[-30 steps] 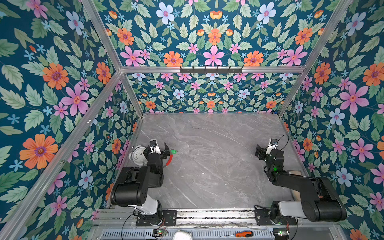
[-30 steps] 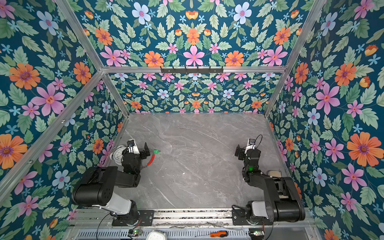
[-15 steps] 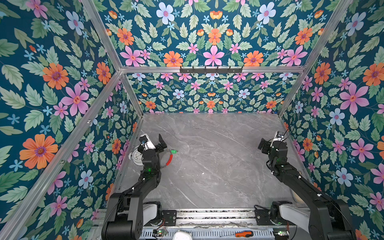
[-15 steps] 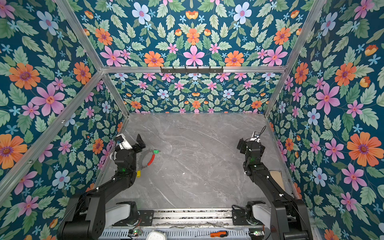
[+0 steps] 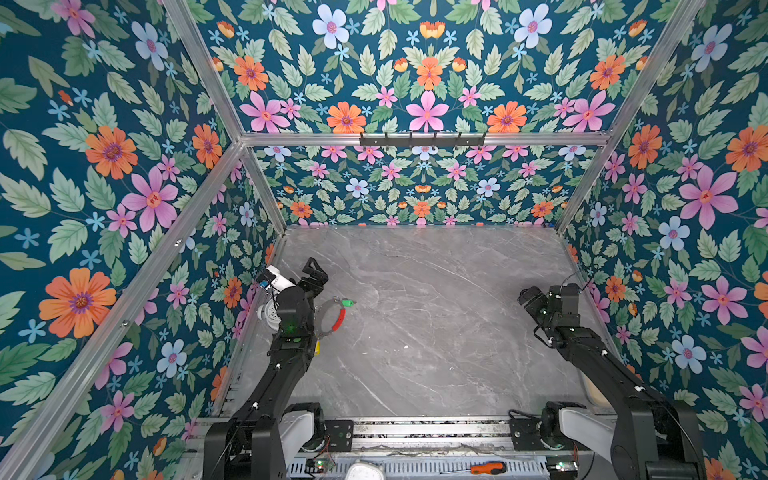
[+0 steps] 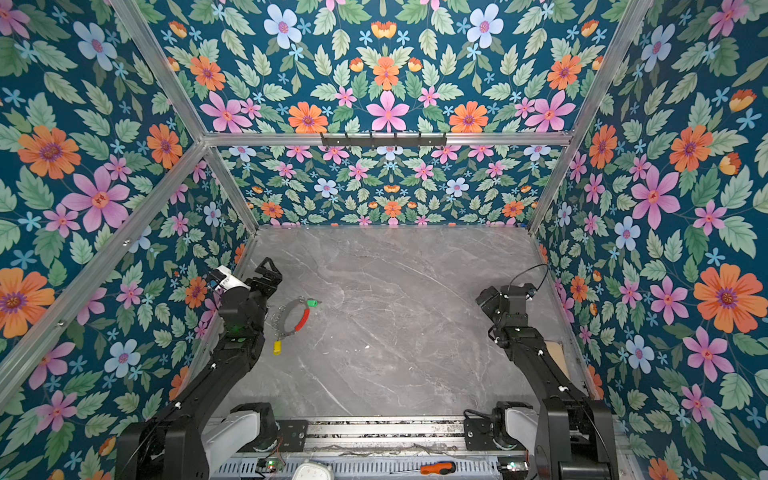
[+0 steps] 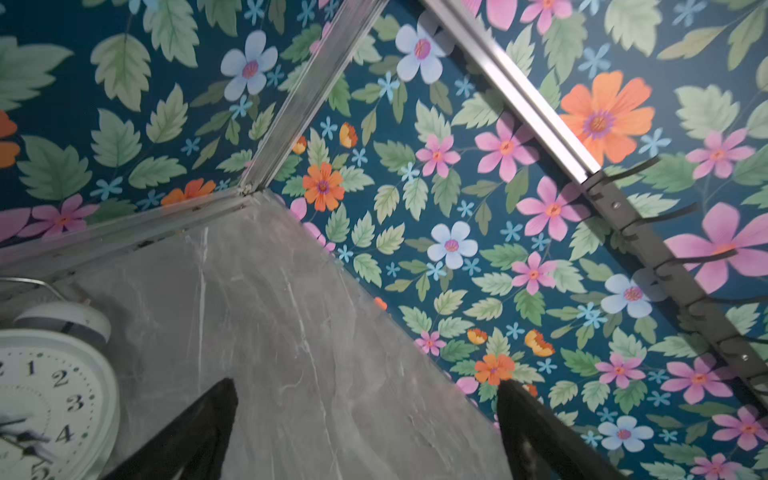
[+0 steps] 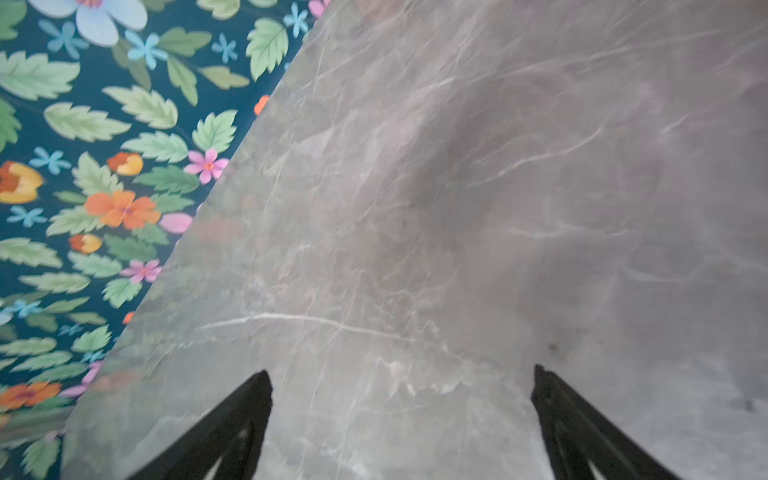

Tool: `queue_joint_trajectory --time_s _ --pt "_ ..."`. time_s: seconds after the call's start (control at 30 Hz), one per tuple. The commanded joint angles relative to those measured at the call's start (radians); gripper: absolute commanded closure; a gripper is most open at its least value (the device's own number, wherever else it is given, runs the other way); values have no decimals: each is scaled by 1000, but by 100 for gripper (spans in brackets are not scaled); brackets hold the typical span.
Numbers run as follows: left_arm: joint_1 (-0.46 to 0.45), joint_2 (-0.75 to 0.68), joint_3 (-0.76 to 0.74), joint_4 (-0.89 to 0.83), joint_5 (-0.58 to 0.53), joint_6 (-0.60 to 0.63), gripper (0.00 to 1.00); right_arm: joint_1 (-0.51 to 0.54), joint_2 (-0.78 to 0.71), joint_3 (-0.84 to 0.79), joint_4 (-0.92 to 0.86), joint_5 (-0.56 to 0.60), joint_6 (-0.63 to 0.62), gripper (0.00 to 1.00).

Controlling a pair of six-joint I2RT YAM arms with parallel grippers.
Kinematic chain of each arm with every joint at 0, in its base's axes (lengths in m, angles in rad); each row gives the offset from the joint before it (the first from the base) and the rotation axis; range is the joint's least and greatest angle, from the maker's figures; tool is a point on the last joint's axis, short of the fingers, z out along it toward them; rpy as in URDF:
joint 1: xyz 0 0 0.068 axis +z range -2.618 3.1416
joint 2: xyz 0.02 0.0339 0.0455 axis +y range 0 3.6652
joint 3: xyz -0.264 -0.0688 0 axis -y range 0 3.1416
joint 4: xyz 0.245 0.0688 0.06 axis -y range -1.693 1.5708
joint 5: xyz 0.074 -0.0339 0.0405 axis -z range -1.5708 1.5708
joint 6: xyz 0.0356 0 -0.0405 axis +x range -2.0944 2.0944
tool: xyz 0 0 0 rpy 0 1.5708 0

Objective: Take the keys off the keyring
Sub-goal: 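Lower the left gripper onto the metal keyring while the right arm moves inward, then close the left gripper on the keyring rim near the green tag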

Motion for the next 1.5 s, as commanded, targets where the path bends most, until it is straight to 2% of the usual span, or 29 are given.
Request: queue_joint_trajectory --time_s 0.0,0.07,0.2,0.3,0.43,0.63,0.77,1.0,1.17,1.47 --pt "3 25 16 -99 136 21 4 30 32 54 -65 -128 -61 4" --pt "3 69 58 -178 168 36 12 73 53 80 -118 -112 -94 5" --pt "3 198 108 -289 162 47 22 156 82 87 -133 -118 -134 12" --pt "1 297 111 -261 198 29 29 168 97 75 -104 -159 -129 18" --pt "1 407 149 -237 187 -2 36 169 109 72 -89 -189 -127 25" --pt "1 535 238 -241 174 -13 49 168 99 69 -95 -200 -135 28" --pt "2 575 253 -260 156 -11 52 169 89 67 -99 -195 -138 28" --pt "2 620 236 -210 212 -10 54 168 89 77 -108 -189 -147 29" --pt "1 637 237 -195 230 -10 63 169 89 77 -112 -185 -153 29" --pt "2 636 220 -184 256 -10 69 169 100 80 -112 -181 -154 29"
